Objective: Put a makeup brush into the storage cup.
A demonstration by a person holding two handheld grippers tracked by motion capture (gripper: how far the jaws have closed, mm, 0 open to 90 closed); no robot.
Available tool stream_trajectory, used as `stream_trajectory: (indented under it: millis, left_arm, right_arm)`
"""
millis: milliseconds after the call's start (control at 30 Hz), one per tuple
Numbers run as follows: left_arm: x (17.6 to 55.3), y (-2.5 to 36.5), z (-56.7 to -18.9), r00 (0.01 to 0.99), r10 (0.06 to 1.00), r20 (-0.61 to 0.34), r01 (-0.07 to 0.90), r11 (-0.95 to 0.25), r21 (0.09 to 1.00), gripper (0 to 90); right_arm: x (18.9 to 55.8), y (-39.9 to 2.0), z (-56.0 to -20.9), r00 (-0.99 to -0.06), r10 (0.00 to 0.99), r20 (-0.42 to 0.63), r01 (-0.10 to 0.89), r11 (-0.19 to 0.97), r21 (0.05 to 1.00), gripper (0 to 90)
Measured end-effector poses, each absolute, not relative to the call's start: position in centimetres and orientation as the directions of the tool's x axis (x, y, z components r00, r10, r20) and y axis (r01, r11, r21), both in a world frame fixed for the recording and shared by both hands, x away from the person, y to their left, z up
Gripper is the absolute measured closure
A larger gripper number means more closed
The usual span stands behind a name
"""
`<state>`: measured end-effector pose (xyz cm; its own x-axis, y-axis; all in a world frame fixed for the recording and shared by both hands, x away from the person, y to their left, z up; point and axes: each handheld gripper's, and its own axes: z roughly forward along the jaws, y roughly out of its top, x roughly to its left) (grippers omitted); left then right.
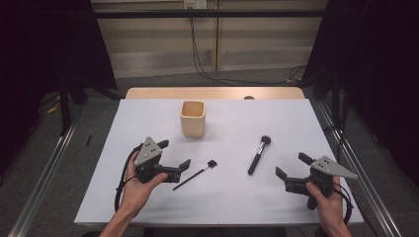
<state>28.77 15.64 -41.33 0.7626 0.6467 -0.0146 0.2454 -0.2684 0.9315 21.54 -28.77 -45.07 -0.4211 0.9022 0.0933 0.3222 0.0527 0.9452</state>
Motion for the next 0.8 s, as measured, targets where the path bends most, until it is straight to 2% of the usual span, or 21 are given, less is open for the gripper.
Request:
stream_trajectory:
  millis: [433,800]
  left_arm:
    - [30.9,13.0,-41.4,0.799,0.601,0.016,0.234,-0.336,0.912,2.5]
    - [32.3,11.8,-41.3,0.844,0.536,0.02,0.312,-0.522,0.794,5.6]
  right_arm:
    - [21.3,-29.0,-45.1,-0.424,0.901,0.089,0.318,0.056,0.946,0.9]
    - [21.2,-28.9,-45.1,-0.432,0.898,0.088,0.325,0.064,0.944,0.9]
